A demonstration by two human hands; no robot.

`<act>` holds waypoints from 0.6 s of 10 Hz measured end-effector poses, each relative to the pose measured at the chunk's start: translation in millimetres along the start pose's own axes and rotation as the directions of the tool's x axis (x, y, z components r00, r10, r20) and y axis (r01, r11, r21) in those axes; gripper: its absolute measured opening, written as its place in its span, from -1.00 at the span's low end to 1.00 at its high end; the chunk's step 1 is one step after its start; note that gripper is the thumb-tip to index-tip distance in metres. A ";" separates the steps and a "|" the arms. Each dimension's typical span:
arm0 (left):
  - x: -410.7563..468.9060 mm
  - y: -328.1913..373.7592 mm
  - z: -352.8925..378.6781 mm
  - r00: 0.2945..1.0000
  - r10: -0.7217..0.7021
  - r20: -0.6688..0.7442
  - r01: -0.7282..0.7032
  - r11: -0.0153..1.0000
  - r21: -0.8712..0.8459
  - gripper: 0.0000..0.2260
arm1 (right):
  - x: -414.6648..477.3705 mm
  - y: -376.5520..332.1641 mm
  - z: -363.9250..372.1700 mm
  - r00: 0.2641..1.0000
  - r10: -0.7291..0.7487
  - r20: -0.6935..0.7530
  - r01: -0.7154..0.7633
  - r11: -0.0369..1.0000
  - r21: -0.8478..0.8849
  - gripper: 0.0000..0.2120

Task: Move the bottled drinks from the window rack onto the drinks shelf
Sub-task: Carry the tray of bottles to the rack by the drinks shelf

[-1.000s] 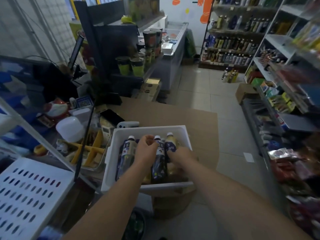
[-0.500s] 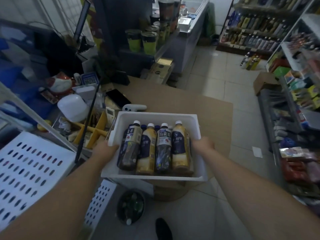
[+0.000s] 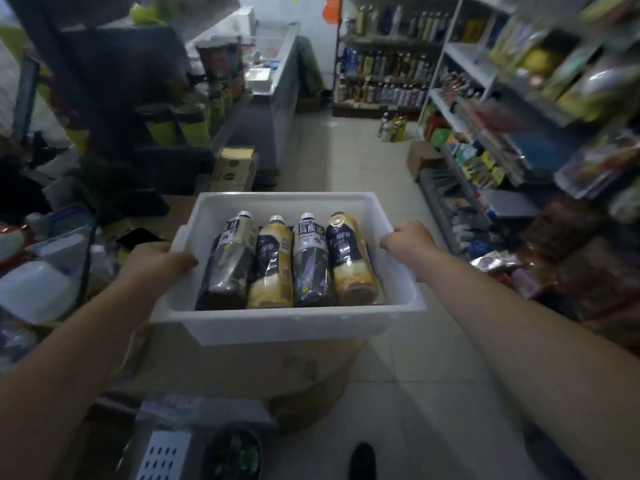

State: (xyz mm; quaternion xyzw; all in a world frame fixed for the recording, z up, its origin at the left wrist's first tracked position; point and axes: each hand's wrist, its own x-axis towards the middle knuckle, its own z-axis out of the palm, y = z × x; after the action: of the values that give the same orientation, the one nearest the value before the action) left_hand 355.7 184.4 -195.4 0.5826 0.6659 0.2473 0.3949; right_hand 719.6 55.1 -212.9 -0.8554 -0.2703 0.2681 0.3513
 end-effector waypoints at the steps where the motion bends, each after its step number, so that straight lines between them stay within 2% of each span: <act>1: 3.8 66.2 15.6 0.994 0.096 0.057 -0.090 0.991 -0.095 -0.90 | 23.2 -9.9 -58.9 0.998 -0.038 -0.055 0.038 0.999 0.008 -0.95; 3: 35.0 188.1 93.6 0.976 0.173 0.131 -0.151 0.975 -0.160 -0.97 | 113.2 -27.2 -177.6 0.995 -0.074 -0.067 0.064 0.988 -0.137 -0.94; 4: 62.9 250.8 149.5 0.975 0.188 0.115 -0.166 0.971 -0.173 -0.95 | 171.9 -25.7 -226.9 0.989 -0.092 -0.116 0.077 0.989 -0.125 -0.93; 6: 129.4 365.7 267.0 0.980 0.162 0.120 -0.140 0.975 -0.174 -0.97 | 306.9 -33.3 -312.6 0.984 -0.058 -0.167 0.074 0.993 0.092 -0.83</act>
State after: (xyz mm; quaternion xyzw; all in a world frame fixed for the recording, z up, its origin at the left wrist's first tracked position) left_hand 784.1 347.9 -88.5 0.6122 0.5692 0.2913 0.4652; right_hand 1131.2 132.5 -80.0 -0.8471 -0.2550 0.1977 0.4223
